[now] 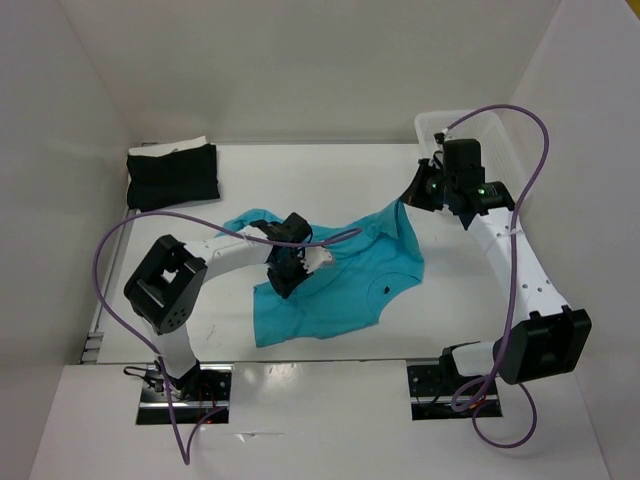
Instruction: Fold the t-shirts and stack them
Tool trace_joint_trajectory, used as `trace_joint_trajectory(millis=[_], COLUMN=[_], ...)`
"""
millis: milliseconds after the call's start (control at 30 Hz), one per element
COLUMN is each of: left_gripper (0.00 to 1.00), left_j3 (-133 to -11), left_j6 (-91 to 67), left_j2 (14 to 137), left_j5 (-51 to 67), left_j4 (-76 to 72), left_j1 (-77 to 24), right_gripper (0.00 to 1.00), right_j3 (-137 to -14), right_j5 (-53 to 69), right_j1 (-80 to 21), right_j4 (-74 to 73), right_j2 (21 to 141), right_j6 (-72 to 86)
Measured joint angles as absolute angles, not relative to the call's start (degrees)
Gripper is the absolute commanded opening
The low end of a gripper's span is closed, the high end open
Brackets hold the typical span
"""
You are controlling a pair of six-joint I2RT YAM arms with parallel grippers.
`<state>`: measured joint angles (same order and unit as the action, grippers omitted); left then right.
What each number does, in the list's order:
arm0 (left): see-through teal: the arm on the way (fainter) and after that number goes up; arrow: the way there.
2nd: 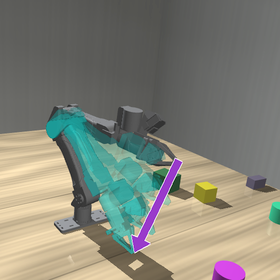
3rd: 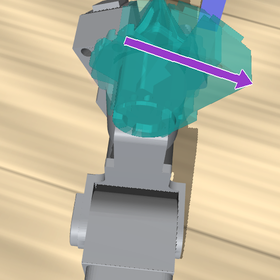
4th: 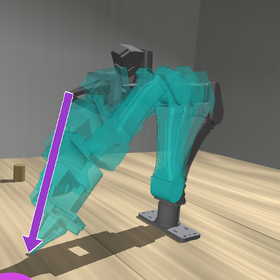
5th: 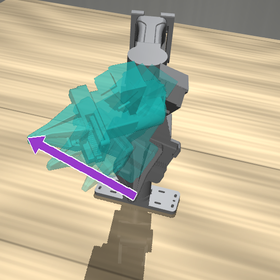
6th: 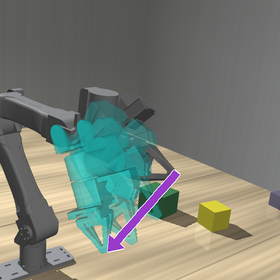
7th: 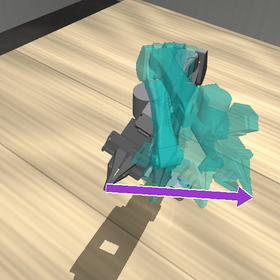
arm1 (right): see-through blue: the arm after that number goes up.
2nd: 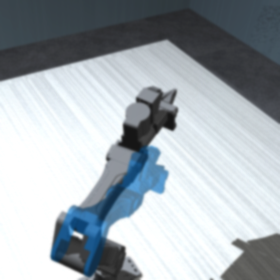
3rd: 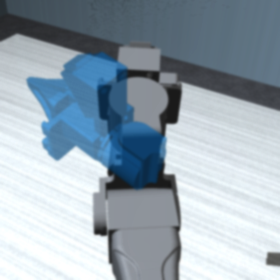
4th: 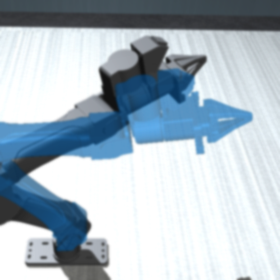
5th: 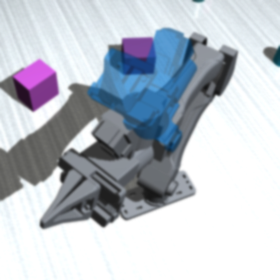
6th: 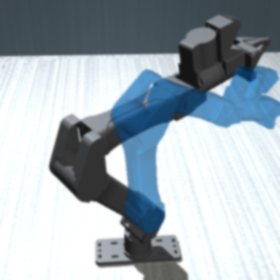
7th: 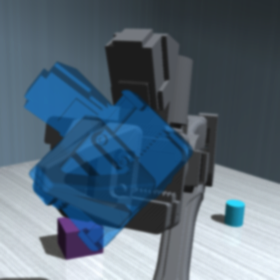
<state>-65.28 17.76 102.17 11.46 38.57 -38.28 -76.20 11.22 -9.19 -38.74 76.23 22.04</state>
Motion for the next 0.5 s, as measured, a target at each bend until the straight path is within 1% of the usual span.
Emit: trace_joint_trajectory(millis=[67,100,133,233,333,433,500], left_gripper=[0.09,0.02,0.00,0.00,0.00,0.00,0.00], left_j3=[-65.4,-65.4,-65.4,-65.4,-66.2,-69.1,-72.9], left_j6=[17.8,17.7,17.6,17.8,18.7,22.7,27.4], left_j2=[102.1,102.0,101.9,100.9,97.9,90.5,84.2], left_j5=[10.4,10.0,9.7,8.4,4.6,-3.2,-11.2], left_j4=[38.5,38.5,38.5,38.5,39.4,39.0,36.8], left_j1=[-38.3,-38.3,-38.3,-38.3,-38.1,-36.0,-33.6], right_gripper=[0.00,0.00,0.00,0.00,0.00,0.00,0.00], right_j3=[-76.0,-75.9,-75.8,-75.6,-75.7,-78.1,-82.3], right_j5=[11.2,11.2,11.2,11.2,10.7,9.1,7.9], right_j1=[-9.2,-9.2,-9.2,-9.2,-9.0,-8.1,-6.5], right_j4=[-38.8,-38.7,-38.7,-38.7,-38.9,-41.4,-43.7], right_j2=[76.1,76.1,76.1,76.1,76.1,76.1,76.1], right_j6=[22.0,22.1,22.1,22.1,22.0,21.6,21.3])
